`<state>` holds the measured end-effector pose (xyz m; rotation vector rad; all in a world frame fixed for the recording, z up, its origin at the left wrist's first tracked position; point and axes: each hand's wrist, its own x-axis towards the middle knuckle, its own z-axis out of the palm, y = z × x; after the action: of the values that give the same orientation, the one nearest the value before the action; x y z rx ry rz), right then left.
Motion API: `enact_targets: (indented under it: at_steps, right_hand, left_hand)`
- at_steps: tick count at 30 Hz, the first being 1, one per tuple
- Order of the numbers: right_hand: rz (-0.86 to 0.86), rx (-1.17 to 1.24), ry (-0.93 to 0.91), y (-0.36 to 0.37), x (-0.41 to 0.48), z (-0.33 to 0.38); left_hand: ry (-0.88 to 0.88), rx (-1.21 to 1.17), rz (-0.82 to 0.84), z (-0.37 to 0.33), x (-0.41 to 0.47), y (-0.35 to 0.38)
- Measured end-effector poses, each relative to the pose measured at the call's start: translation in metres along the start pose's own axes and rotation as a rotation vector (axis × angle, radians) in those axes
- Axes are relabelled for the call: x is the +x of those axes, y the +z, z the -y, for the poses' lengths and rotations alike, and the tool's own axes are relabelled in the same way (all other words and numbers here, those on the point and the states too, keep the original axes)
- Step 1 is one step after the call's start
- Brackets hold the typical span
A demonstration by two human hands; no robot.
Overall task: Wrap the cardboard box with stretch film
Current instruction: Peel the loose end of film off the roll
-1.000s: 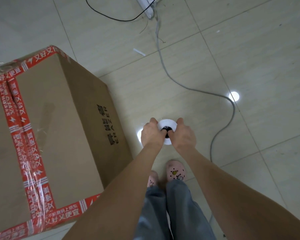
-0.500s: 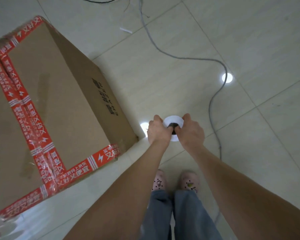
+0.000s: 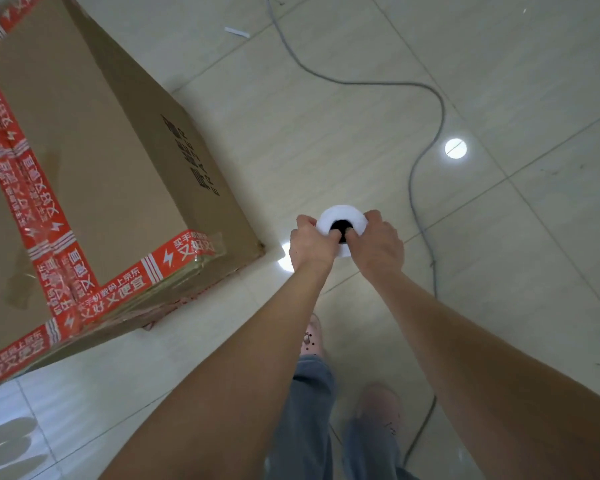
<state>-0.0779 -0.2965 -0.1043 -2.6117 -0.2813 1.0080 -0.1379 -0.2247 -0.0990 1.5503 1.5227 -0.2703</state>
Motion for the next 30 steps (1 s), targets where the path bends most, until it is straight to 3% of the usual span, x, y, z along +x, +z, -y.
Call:
enact_targets:
  at_steps: [4,7,13,18,22,28,30]
  right_hand:
    - [0.077,0.303,0.102,0.009,-0.001,0.002]
    - [0.062,0.379,0.094,0.016,0.003,0.001]
    - [0.012,0.267,0.041,0.004,-0.005,-0.011]
    - [-0.059,0.089,0.013,-0.012,0.002,-0.024]
    - [-0.121,0.082,-0.023,-0.017,0.005,-0.027]
    - [-0.132,0.082,-0.034,-0.01,0.011,-0.021]
    - [-0.14,0.025,-0.072,-0.01,0.016,-0.017]
  left_hand:
    - [-0.026,-0.172,0.02,0.001,-0.002,0.005]
    - [-0.006,-0.212,0.027,0.002,-0.001,0.001]
    - [0.018,-0.177,0.015,0.01,-0.012,0.009]
    - [-0.042,-0.37,0.065,0.012,-0.022,0.024]
    - [-0.054,-0.459,0.045,0.013,-0.024,0.029]
    - [0.052,-0.4,0.011,0.025,-0.006,0.033]
    - [0.119,-0.448,0.072,0.03,0.002,0.033]
